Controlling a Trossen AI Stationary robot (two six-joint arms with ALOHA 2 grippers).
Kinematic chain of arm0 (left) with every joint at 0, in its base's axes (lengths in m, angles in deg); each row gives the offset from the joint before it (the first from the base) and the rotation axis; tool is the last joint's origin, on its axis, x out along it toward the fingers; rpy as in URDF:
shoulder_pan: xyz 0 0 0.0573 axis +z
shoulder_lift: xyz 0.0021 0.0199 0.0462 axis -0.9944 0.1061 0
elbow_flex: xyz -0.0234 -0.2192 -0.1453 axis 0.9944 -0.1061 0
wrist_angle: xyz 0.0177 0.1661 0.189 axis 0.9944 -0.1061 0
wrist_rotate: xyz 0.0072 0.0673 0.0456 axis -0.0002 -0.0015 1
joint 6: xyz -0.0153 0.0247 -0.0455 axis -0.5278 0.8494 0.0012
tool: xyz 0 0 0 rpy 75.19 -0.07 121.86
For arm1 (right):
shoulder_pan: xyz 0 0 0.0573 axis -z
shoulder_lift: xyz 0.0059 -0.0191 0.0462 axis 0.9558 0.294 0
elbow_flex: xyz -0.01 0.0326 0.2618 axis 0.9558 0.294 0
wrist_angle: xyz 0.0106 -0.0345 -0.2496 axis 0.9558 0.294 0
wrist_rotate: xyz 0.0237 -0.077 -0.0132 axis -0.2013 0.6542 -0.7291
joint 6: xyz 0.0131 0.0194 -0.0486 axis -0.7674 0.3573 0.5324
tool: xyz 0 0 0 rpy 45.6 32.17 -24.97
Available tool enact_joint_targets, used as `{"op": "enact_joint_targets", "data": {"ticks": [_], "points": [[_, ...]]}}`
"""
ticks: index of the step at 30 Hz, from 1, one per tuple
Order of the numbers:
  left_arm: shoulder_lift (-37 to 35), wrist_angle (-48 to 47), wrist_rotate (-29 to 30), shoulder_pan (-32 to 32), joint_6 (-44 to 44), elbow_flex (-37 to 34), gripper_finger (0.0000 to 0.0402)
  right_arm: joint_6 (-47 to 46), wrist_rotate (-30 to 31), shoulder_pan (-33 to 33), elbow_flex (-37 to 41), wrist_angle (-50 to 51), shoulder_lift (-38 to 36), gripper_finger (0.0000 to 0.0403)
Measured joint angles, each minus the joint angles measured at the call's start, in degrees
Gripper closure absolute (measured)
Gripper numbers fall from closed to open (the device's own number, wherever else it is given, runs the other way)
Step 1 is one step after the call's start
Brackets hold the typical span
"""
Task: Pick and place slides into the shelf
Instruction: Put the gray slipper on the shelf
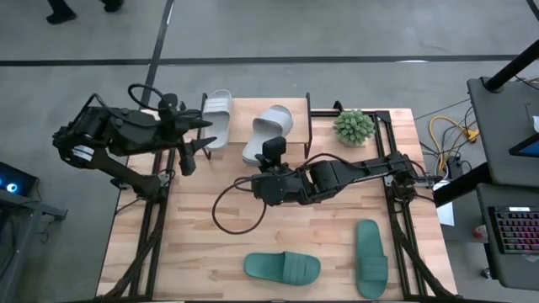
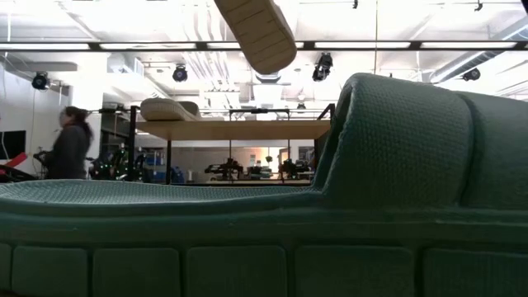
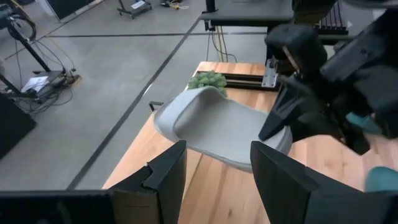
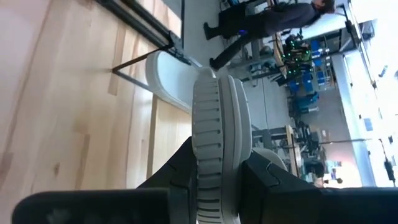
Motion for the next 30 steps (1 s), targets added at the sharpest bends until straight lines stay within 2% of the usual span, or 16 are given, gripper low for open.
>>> {"op": "enact_joint_targets", "data": {"ticks": [8,14,22,30], "points": [[-0.48,0.01,-0.31,0.00,-0.91,-0.02,0.0239,4.82,1.05,0.22,7.09,-3.92,0.04,0.0345],[0.15,0.00,-0.89,0.00,-1.07,-0.04,0.0239,5.83,3.17,0.20,11.16,-9.88,0.04,0.0346],[0.89,-0.10,-1.25,-0.04,-1.13,-0.15,0.0239,12.78,5.43,0.80,16.64,-18.89,0.04,0.0346],[0.63,-0.12,-2.10,-0.02,-1.18,-0.15,0.0239,18.22,-0.22,1.31,22.73,-29.56,-0.59,0.0347]]}}
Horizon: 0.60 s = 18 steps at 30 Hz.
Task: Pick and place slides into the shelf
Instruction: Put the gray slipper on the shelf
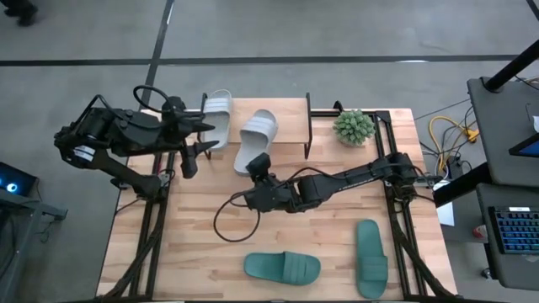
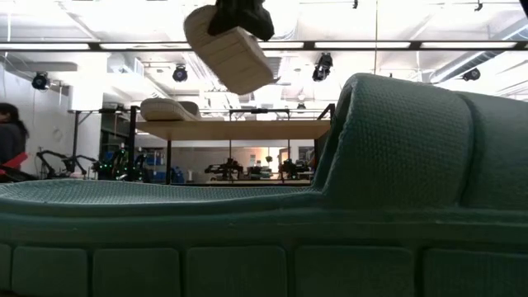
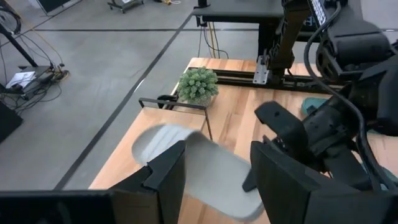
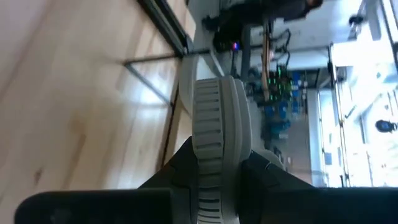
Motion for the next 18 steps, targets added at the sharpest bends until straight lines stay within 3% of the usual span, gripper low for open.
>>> {"op": "enact_joint_targets", "data": {"ticks": [7,18], "points": [[-0.06,0.00,-0.04,0.00,-1.50,0.00,0.0239,4.51,-5.08,1.43,7.03,-12.92,-4.28,0.0347],[0.36,0.02,-0.07,0.04,-1.46,0.00,0.0239,2.94,-12.46,5.22,13.56,-13.96,-9.09,0.0347]]}}
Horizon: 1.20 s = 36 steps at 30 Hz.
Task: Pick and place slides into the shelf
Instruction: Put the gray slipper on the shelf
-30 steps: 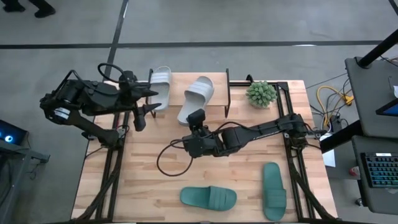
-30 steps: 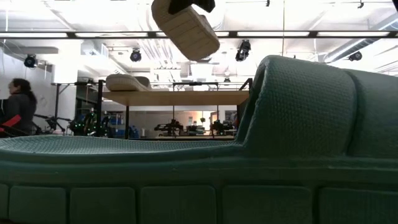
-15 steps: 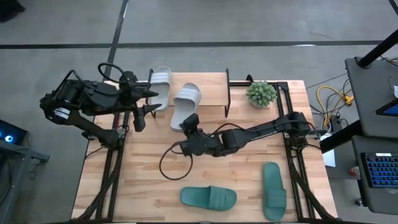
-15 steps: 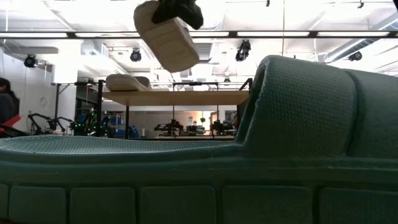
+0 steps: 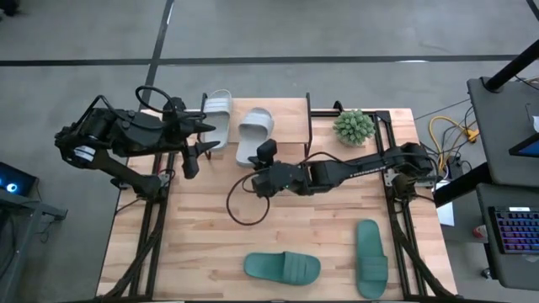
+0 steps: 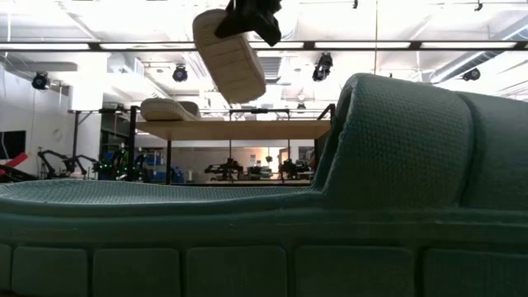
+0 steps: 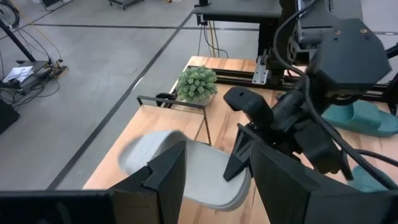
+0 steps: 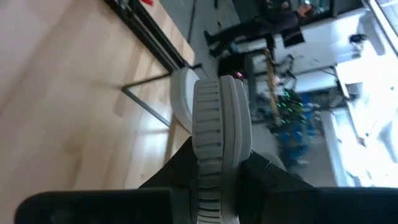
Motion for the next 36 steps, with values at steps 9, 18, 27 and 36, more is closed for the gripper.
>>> {"op": "enact_joint_targets", "data": {"ticks": [9,18,27,36], "points": [[0.01,0.02,0.00,0.00,-0.04,0.00,0.0239,2.27,-1.66,2.03,0.14,-3.17,0.35,0.0347],[0.01,0.02,0.00,0.00,-0.09,0.00,0.0239,7.33,-4.80,4.91,0.14,-3.75,0.46,0.0347],[0.60,0.02,0.00,0.00,-0.13,0.00,0.0239,12.22,-6.77,6.59,4.73,-12.34,0.50,0.0347],[1.26,0.02,0.01,0.00,-1.46,0.00,0.0239,13.85,-7.52,7.55,10.63,-18.68,0.55,0.0347]]}}
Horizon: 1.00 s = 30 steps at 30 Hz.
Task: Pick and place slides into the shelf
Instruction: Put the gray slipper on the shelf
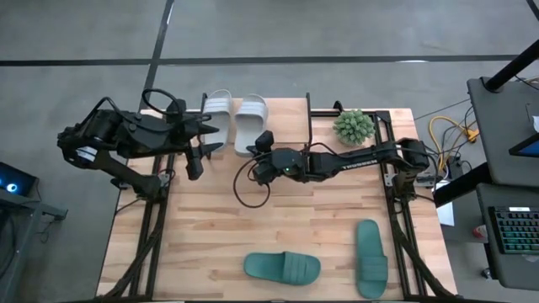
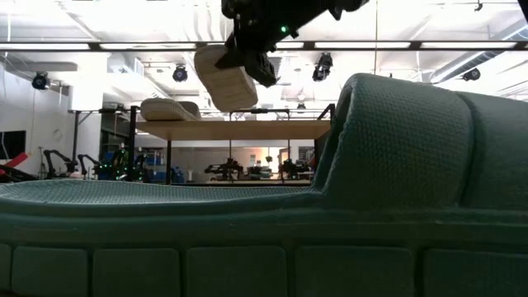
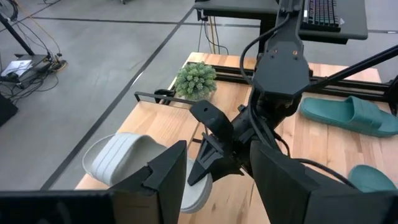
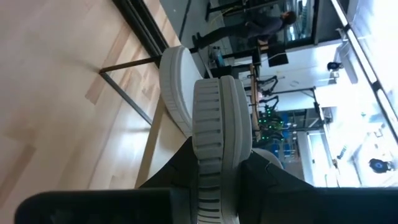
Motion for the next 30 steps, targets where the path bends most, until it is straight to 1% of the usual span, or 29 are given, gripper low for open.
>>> {"op": "enact_joint_targets", "data": {"ticks": [10,16,23,26,30], "points": [[0.70,0.09,-0.01,0.00,-0.10,0.02,0.0239,3.11,-1.40,2.86,4.64,-5.19,0.02,0.0347],[1.62,0.15,-0.05,0.00,-0.46,0.02,0.0239,3.40,-2.99,3.68,4.73,-7.21,0.02,0.0347],[2.08,0.92,-0.11,-0.02,-0.18,0.02,0.0239,4.24,-3.25,3.72,4.71,-10.02,1.08,0.0347],[2.05,2.68,-1.32,-0.04,-0.14,0.11,0.0239,6.03,-4.21,3.72,4.71,-11.05,2.60,0.0347],[1.75,2.34,-2.81,-0.04,-1.09,0.09,0.0239,6.12,-4.20,3.76,4.71,-12.60,4.04,0.0347]]}}
